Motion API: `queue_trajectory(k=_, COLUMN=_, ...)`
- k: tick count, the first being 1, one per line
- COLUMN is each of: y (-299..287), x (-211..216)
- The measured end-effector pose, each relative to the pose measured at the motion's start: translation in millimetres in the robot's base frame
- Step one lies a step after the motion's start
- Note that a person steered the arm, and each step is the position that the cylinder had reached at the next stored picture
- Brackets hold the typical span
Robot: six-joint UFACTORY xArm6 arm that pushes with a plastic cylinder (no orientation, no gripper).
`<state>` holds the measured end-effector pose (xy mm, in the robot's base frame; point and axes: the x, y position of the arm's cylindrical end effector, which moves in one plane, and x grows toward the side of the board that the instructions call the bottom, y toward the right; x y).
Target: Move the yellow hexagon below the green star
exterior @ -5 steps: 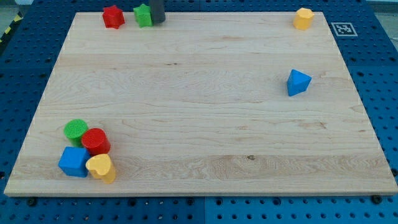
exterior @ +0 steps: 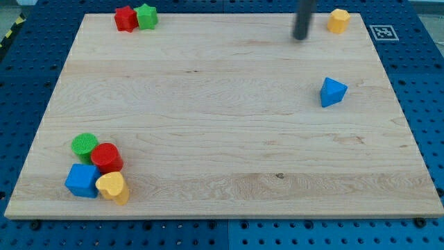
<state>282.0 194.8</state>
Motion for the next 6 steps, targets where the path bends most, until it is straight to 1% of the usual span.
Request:
queue_trajectory(k=1, y=100.4, x=10.7)
queue_trajectory(k=2, y=150.6, x=5.2)
queue_trajectory(k=3, y=142.5, x=-39.2)
queue_trajectory(k=4, y=134.1, x=-65.8)
queue_trajectory(k=6, y=108.6, x=-65.7)
